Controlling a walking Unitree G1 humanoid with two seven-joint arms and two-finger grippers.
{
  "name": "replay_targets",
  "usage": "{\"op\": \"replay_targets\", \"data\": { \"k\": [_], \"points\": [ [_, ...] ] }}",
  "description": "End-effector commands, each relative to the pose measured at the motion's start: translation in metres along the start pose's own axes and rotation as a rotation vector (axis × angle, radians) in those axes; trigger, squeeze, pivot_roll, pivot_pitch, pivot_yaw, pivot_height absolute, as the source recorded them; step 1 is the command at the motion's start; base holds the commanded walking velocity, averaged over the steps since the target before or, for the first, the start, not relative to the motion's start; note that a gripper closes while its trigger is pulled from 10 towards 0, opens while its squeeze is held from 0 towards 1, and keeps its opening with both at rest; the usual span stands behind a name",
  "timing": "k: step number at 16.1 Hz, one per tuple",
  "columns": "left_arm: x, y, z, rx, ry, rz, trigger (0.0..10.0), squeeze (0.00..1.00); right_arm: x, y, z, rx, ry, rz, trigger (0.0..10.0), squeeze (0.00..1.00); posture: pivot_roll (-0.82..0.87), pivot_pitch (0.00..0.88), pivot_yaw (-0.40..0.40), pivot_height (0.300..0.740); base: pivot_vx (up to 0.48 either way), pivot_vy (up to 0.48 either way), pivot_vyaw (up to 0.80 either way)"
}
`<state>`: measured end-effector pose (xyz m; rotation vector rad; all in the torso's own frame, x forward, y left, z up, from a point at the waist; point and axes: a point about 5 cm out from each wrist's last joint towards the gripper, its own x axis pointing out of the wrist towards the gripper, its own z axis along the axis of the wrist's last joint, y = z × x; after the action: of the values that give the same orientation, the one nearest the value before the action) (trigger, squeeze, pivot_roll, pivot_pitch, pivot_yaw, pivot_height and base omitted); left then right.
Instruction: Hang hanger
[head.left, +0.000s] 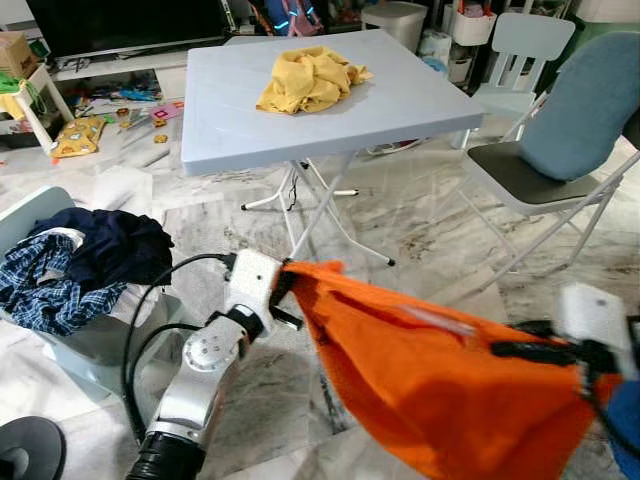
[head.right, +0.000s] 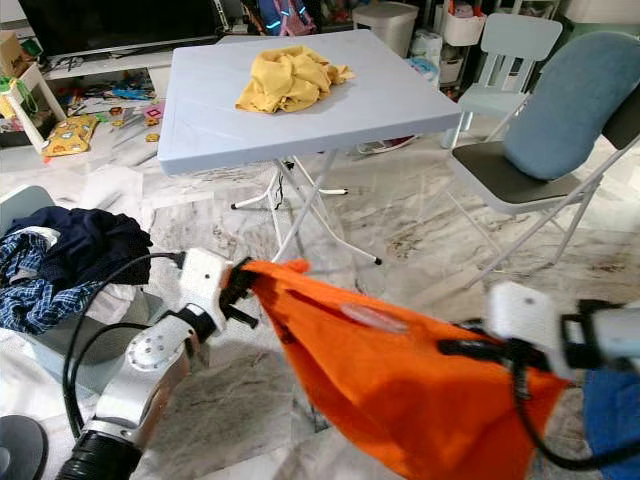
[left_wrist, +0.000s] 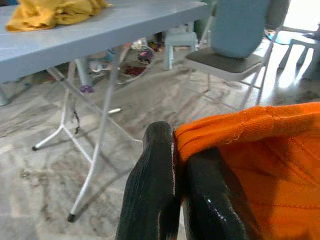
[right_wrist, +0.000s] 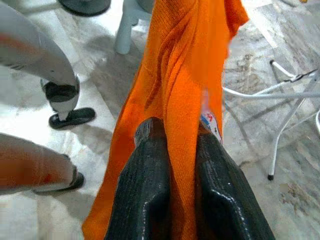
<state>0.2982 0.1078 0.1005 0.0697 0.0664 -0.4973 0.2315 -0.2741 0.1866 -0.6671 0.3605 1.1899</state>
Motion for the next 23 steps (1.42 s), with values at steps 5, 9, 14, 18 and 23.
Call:
{"op": "replay_targets", "data": {
  "k": [5,9,14,18,23],
  "points": [
    [-0.022,0.047,-0.016,0.030,0.110,0.205,9.8,0.00,-0.013,0.003,-0.002,0.029,0.031,0.016,10.0,0.00,-0.19,0.047,0.033,0.740,0.000,0.000,0.00],
    [-0.016,0.034,0.004,0.022,-0.017,0.198,10.0,1.00,0.027,0.005,-0.009,0.021,0.051,-0.060,10.0,0.00,-0.18,0.045,0.027,0.740,0.000,0.000,0.00],
    [-0.017,0.010,0.015,0.022,-0.134,0.156,10.0,1.00,0.078,-0.005,0.005,0.059,-0.040,-0.246,10.0,0.00,-0.16,0.046,0.022,0.740,0.000,0.000,0.00],
    [-0.015,-0.003,0.020,0.120,-0.154,0.143,10.0,1.00,0.090,-0.016,0.016,0.051,-0.025,-0.306,10.0,0.00,-0.17,0.043,0.019,0.740,0.000,0.000,0.00],
    [-0.017,-0.014,0.016,0.089,-0.147,0.102,10.0,1.00,0.103,-0.016,0.030,0.085,-0.089,-0.312,10.0,0.00,-0.16,0.044,0.021,0.740,0.000,0.000,0.00]
  ]
}}
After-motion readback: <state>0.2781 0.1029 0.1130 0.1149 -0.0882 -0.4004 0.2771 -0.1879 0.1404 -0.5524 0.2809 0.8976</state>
